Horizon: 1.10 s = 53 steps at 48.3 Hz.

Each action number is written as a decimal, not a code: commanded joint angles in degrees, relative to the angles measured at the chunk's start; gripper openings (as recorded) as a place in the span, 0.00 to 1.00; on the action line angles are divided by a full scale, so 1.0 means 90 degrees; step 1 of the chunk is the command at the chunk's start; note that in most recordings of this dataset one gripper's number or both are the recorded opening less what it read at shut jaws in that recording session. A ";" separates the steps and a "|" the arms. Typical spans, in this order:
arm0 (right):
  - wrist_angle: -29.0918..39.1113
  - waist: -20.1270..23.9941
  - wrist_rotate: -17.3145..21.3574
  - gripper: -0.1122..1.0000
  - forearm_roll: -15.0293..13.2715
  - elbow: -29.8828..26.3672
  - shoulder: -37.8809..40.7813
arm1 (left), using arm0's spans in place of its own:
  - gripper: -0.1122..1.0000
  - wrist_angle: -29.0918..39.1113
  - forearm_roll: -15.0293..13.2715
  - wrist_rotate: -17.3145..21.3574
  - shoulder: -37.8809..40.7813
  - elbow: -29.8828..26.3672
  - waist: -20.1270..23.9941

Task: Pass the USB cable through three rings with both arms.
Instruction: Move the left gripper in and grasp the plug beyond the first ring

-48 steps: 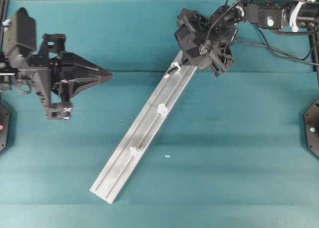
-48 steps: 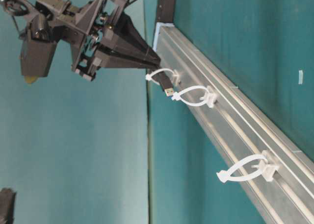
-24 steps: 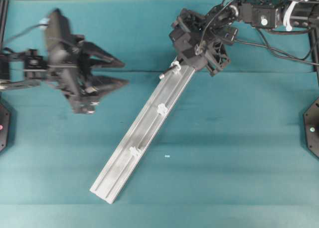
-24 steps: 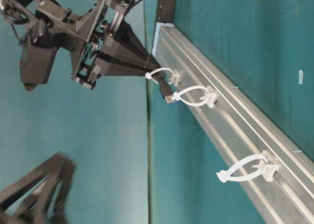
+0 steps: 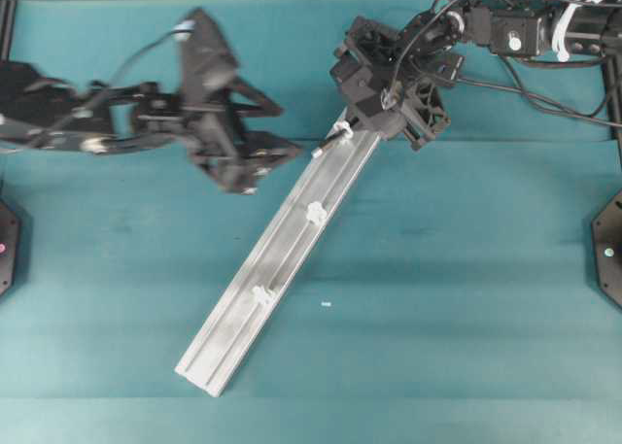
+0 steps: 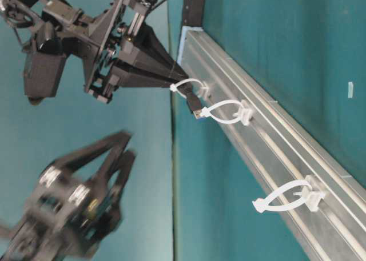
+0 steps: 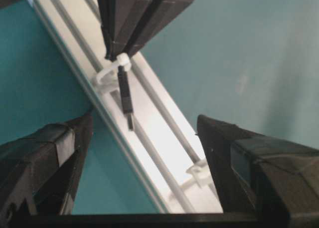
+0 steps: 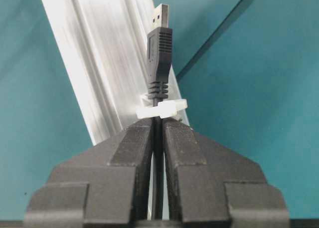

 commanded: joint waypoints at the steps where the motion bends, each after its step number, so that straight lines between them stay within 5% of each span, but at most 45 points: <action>1: 0.0010 0.0049 -0.0068 0.19 0.0049 -0.0020 -0.0010 | 0.91 -0.0029 0.0010 -0.0039 0.0264 -0.0273 0.0000; 25: 0.0059 0.0049 -0.0059 0.20 0.0059 0.0000 -0.0010 | 0.91 -0.0039 0.0010 -0.0420 0.1543 -0.1064 0.0020; 53: 0.0059 0.0039 -0.0059 0.19 0.0059 -0.0010 -0.0010 | 0.90 -0.0088 0.0010 -0.0410 0.1719 -0.1133 0.0049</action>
